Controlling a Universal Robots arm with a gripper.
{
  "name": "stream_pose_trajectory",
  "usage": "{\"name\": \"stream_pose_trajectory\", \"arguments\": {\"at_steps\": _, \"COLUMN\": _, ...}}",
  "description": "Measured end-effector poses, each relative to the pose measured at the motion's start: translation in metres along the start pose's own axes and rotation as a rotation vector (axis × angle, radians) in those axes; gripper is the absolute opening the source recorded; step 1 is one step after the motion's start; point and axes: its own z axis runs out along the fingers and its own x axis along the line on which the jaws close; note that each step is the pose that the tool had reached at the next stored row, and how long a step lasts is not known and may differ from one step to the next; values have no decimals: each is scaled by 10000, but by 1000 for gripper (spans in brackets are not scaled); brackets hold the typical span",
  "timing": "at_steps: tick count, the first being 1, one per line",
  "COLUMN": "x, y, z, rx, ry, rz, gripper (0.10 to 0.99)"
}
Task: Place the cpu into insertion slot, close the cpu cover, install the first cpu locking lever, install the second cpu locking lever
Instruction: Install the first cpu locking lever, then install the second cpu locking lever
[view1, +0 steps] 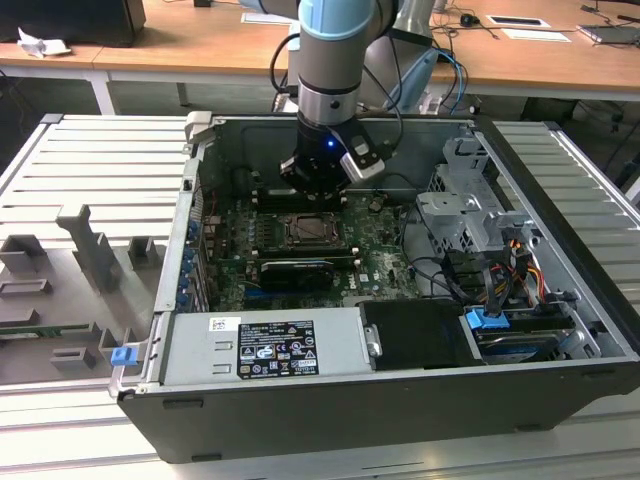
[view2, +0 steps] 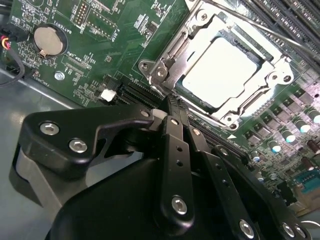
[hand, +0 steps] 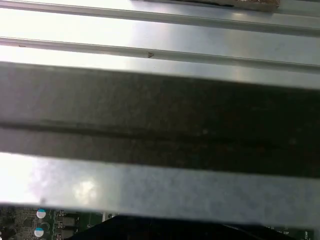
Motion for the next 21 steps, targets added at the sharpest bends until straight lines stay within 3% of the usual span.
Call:
{"name": "stream_pose_trajectory", "arguments": {"at_steps": 11, "x": 7, "y": -85, "z": -6, "rx": -7, "ry": -2, "rz": 0, "gripper": 106}}
{"name": "stream_pose_trajectory", "arguments": {"at_steps": 12, "x": 11, "y": -143, "z": -11, "rx": -7, "ry": 0, "rz": 0, "gripper": 106}}
{"name": "stream_pose_trajectory", "arguments": {"at_steps": 13, "x": 13, "y": -157, "z": -19, "rx": -5, "ry": 1, "rz": 2, "gripper": 106}}
{"name": "stream_pose_trajectory", "arguments": {"at_steps": 14, "x": 12, "y": -156, "z": -74, "rx": -8, "ry": -2, "rz": 0, "gripper": 106}}
{"name": "stream_pose_trajectory", "arguments": {"at_steps": 21, "x": 20, "y": -255, "z": -82, "rx": -7, "ry": -1, "rz": 0, "gripper": 106}}
